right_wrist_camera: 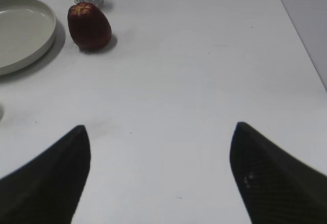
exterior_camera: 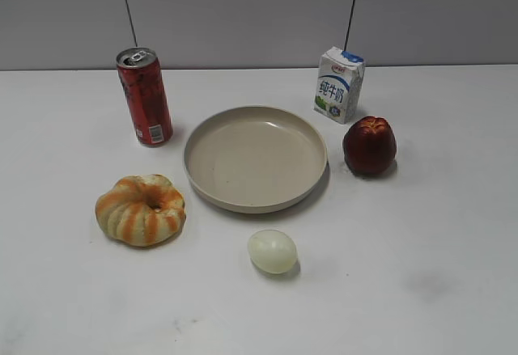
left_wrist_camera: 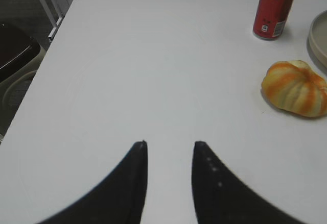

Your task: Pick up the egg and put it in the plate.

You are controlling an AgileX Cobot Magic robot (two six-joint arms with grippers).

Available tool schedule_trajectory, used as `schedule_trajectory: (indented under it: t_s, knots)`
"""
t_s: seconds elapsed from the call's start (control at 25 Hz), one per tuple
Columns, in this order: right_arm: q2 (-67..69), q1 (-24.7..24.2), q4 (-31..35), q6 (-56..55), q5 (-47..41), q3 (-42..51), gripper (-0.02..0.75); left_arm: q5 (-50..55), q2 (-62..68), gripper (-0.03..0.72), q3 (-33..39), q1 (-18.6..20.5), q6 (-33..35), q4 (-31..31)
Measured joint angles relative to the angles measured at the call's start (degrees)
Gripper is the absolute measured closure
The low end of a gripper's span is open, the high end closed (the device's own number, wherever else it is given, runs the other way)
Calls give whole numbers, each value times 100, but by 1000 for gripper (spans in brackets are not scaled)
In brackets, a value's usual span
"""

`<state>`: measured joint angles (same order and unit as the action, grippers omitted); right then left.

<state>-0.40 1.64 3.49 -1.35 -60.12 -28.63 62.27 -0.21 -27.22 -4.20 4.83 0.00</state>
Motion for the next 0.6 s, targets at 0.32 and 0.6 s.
schedule_trajectory:
  t_s: [0.32,0.6]
  knots:
    - [0,0,0,0,0,0,108,0,0,452,0,0,0,0]
    - [0,0,30,-133,0,0,129,0,0,452,0,0,0,0]
